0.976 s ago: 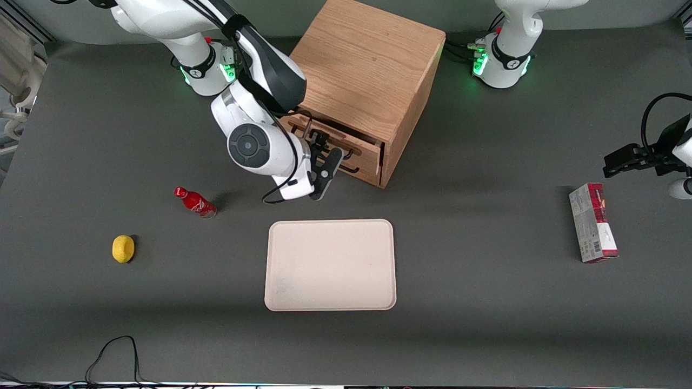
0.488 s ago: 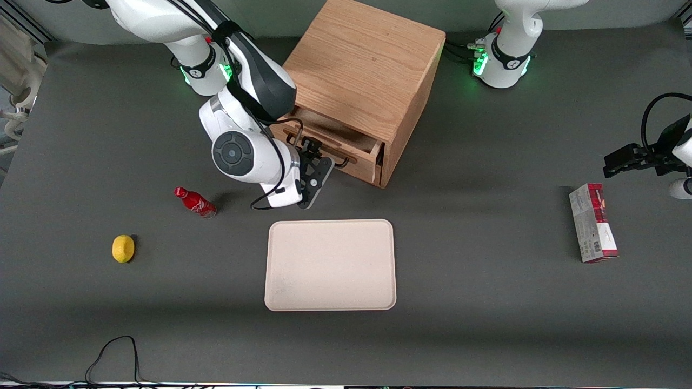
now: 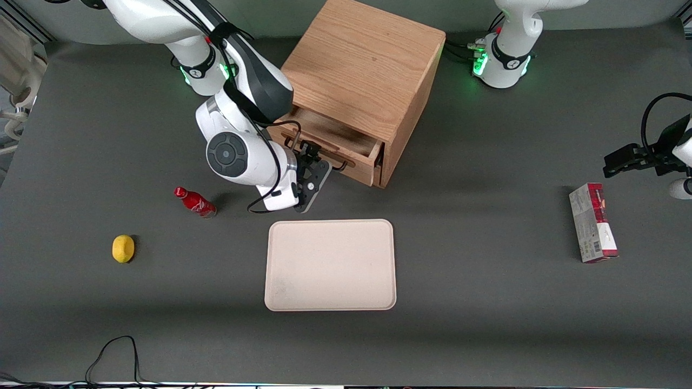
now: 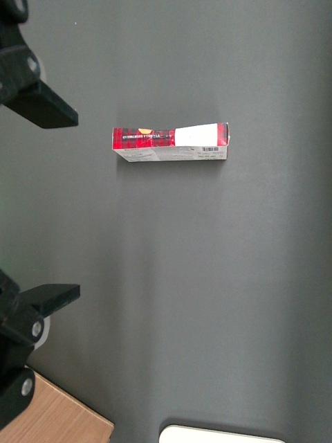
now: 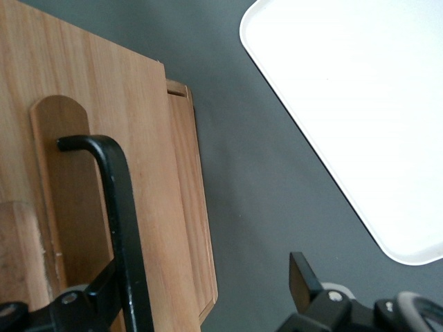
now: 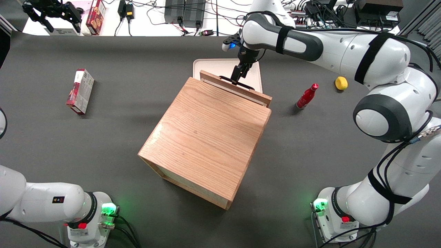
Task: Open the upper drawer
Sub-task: 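Pull the upper drawer outward from the cabinet with the right gripper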
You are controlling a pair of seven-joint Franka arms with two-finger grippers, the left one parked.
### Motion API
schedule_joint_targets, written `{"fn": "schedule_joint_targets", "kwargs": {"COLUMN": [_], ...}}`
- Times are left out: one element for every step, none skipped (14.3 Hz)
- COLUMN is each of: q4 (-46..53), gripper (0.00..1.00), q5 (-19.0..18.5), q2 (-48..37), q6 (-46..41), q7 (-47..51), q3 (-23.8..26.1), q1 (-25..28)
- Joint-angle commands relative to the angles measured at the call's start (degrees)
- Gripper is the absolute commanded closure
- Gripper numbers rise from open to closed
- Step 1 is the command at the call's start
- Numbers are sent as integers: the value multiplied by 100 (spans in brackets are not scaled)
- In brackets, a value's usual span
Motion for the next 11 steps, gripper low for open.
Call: {"fn": "schedule_joint_targets", "kwargs": {"q4": [15,24,33,33,33,24,24,15,15,15,15], "gripper": [0,0,0,0,0,0,0,0,0,0,0], "q5": [-37,-29,-20,-20,-20,-20,-20,-20,-55,-55,-55], "q2": [-87,-105,-114,-114,-114,-79,-44,-26,9,18,18], "q6": [64,55,55,55,72,142,186,256,353,371,371], "q7": [-107,-107,-107,-133,-177,-177,-177,-177,-177,-177,-177], "q3": [-4,5,5,5,5,5,5,5,5,5,5], "q1": [-109,-171,-180,-215,-215,-207,-215,-207,-207,-198,-198]}}
